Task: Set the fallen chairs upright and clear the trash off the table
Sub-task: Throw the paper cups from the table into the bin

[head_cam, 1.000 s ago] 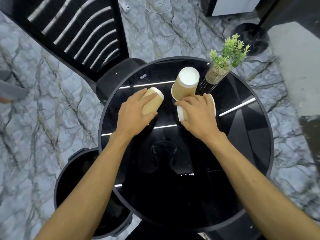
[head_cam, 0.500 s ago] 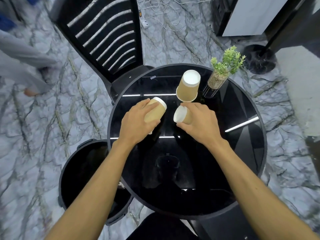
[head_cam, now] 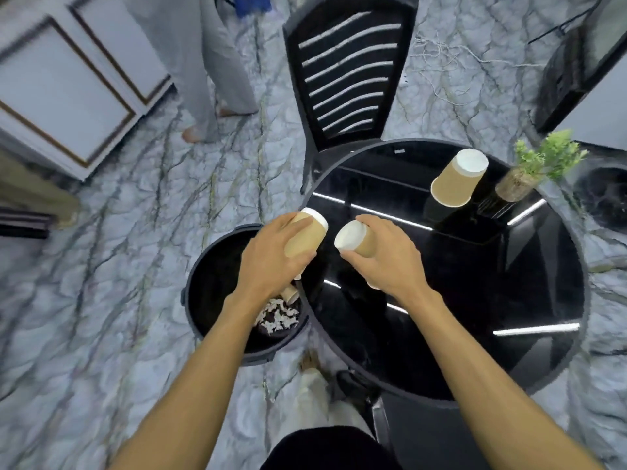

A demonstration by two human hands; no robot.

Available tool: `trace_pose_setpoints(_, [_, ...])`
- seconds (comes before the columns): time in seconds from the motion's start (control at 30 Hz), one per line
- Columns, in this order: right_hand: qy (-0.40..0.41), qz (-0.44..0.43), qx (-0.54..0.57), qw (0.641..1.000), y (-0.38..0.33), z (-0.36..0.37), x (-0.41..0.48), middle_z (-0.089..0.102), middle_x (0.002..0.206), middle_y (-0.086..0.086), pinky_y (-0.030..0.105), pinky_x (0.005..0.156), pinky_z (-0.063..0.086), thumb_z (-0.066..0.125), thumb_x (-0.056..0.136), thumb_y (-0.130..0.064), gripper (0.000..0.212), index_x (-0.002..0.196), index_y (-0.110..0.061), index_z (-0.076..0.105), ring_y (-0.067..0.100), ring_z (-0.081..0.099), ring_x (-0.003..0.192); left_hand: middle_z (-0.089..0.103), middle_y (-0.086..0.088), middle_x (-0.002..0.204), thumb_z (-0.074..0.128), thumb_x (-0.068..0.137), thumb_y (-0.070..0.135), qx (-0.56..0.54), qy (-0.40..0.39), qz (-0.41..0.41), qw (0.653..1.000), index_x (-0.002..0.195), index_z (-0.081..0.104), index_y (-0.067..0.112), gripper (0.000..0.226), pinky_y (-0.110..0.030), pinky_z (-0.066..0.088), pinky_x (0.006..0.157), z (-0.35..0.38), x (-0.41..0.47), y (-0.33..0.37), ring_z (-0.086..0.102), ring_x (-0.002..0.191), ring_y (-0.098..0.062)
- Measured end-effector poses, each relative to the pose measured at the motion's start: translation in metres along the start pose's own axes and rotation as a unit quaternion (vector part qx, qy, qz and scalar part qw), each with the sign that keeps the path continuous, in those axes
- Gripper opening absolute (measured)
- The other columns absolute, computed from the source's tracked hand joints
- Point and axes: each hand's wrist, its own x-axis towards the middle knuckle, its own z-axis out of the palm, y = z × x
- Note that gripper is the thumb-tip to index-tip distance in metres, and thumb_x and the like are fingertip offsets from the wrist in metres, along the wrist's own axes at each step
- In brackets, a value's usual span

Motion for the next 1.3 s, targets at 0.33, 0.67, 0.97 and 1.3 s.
trace_pose_setpoints(0.33, [-0.092,-0.098,0.063,0.989,-0.099,0.071,0.013,0.06,0.122,-0.01,0.035,0.085,0.049,0.07,0.076,-0.057,0.058,0.126,-0.036,0.049,0.015,0.057,0.108,0.045,0.012,0.149,0.069,0.081,0.045,0.003,0.083,-0.139,0.987,0.136,0.054,0.04,0.057,-0.034,0.041,0.097,-0.063,-0.07,-0.09,0.045,0.131,-0.013])
trace_pose_setpoints(0.67, [-0.142,-0.126,0.057,0.98,-0.163,0.137,0.037,0.055,0.132,-0.005,0.036,0.095,0.046,0.071,0.078,-0.053,0.066,0.134,-0.028,0.047,0.016,0.052,0.119,0.045,0.009,0.149,0.07,0.084,0.042,-0.021,0.104,-0.216,0.971,0.136,0.055,0.036,0.055,-0.035,0.039,0.101,-0.093,-0.087,-0.162,0.046,0.132,-0.014])
trace_pose_setpoints(0.97, [-0.138,-0.1,0.065,0.983,-0.172,0.194,0.071,0.052,0.129,-0.004,0.031,0.089,0.043,0.068,0.08,-0.053,0.064,0.134,-0.03,0.045,0.016,0.051,0.117,0.046,0.011,0.149,0.07,0.083,0.042,-0.05,0.093,-0.242,0.964,0.137,0.054,0.038,0.056,-0.037,0.041,0.104,-0.081,-0.059,-0.219,0.044,0.134,-0.012])
trace_pose_setpoints(1.3, [-0.318,-0.017,-0.129,0.939,-0.095,0.306,0.066,0.017,0.161,0.011,0.063,0.113,0.025,0.069,0.087,-0.041,0.084,0.152,-0.019,0.022,0.035,0.014,0.148,-0.001,0.002,0.166,0.043,0.097,0.058,-0.013,-0.253,-0.312,0.916,0.156,0.006,0.037,0.073,-0.05,0.008,0.121,0.037,-0.056,-0.299,0.001,0.153,-0.024])
